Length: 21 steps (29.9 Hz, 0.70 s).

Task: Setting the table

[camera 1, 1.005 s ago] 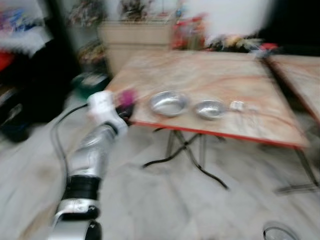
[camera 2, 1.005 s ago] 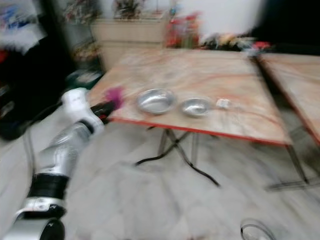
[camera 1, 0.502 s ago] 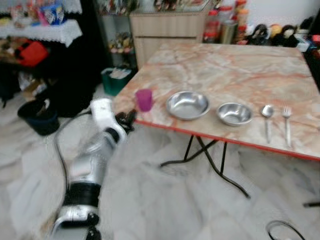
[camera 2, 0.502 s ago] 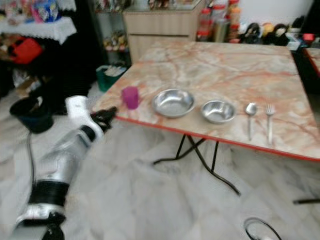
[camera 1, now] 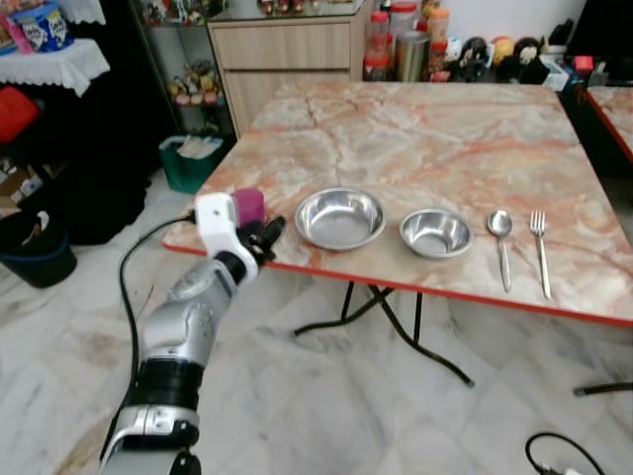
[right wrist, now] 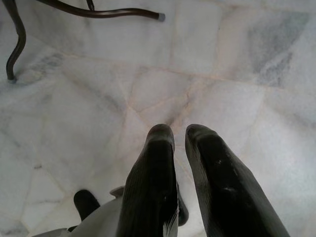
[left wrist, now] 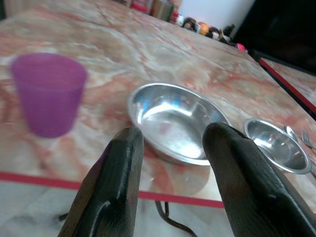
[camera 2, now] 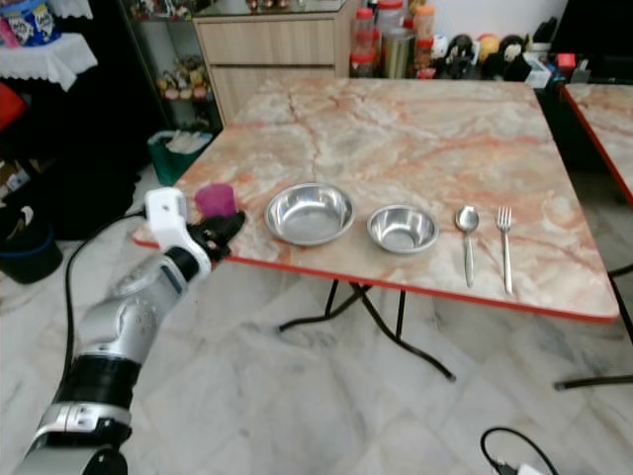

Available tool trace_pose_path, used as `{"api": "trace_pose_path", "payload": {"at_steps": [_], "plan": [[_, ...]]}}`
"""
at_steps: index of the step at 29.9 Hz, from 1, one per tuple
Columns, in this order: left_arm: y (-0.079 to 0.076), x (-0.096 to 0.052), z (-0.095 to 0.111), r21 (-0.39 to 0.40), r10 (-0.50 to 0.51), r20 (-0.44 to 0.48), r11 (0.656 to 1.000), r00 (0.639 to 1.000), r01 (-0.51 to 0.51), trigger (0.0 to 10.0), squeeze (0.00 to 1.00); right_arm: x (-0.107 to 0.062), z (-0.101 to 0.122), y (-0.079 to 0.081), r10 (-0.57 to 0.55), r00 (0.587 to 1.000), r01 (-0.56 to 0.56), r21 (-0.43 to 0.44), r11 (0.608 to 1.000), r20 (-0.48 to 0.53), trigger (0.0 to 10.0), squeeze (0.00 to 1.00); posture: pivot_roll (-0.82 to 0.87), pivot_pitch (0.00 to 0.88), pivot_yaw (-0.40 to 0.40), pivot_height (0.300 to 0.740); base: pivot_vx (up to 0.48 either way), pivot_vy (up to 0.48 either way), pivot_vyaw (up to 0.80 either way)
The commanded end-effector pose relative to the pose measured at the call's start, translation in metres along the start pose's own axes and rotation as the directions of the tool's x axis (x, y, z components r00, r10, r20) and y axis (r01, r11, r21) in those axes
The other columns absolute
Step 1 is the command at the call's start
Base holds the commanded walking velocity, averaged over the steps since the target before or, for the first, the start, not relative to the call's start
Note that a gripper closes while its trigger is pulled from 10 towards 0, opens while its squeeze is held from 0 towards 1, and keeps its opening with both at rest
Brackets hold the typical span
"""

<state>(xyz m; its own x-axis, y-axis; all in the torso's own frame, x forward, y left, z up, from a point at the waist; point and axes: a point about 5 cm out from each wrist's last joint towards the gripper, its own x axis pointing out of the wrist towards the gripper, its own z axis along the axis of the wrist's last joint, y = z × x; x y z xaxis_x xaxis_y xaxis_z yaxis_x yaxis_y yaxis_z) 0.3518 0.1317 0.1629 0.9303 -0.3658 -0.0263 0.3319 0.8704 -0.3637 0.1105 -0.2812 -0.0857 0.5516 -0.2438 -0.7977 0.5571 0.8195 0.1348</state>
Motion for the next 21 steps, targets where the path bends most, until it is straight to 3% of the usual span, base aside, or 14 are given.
{"api": "trace_pose_path", "payload": {"at_steps": [1,4,8,17,21], "plan": [[0.0085,-0.0035,0.0023,0.000,0.024,0.004,1.000,1.000,-0.024,10.0,0.00,0.0000,-0.0011,0.0008,-0.003,1.000,0.003,0.005,1.000,0.000,10.0,0.00,0.10,0.000,0.033,0.740,0.000,0.000,0.00],[0.0091,-0.0038,0.0017,0.001,0.026,-0.001,1.000,1.000,-0.026,10.0,0.00,0.0000,-0.0012,0.0006,-0.004,1.000,0.004,0.005,1.000,-0.002,10.0,0.00,0.10,0.000,0.033,0.740,0.000,0.000,0.00],[0.0103,-0.0043,0.0010,0.000,0.035,-0.005,0.999,0.999,-0.035,10.0,0.00,-0.0001,-0.0008,0.0004,-0.003,1.000,0.003,0.012,1.000,0.004,10.0,0.00,0.10,0.000,0.030,0.740,0.000,0.326,-0.70],[0.0093,-0.0046,0.0020,0.007,0.032,-0.002,0.999,0.999,-0.032,10.0,0.00,-0.0001,-0.0001,0.0002,-0.005,1.000,0.005,0.007,1.000,0.009,10.0,0.00,0.11,0.000,0.029,0.740,0.000,0.347,0.00],[0.0081,-0.0041,0.0038,0.009,0.028,0.003,1.000,1.000,-0.028,10.0,0.00,0.0001,-0.0008,0.0006,-0.005,1.000,0.005,0.012,1.000,0.002,10.0,0.00,0.11,0.000,0.032,0.740,0.000,0.350,-0.68]]}}
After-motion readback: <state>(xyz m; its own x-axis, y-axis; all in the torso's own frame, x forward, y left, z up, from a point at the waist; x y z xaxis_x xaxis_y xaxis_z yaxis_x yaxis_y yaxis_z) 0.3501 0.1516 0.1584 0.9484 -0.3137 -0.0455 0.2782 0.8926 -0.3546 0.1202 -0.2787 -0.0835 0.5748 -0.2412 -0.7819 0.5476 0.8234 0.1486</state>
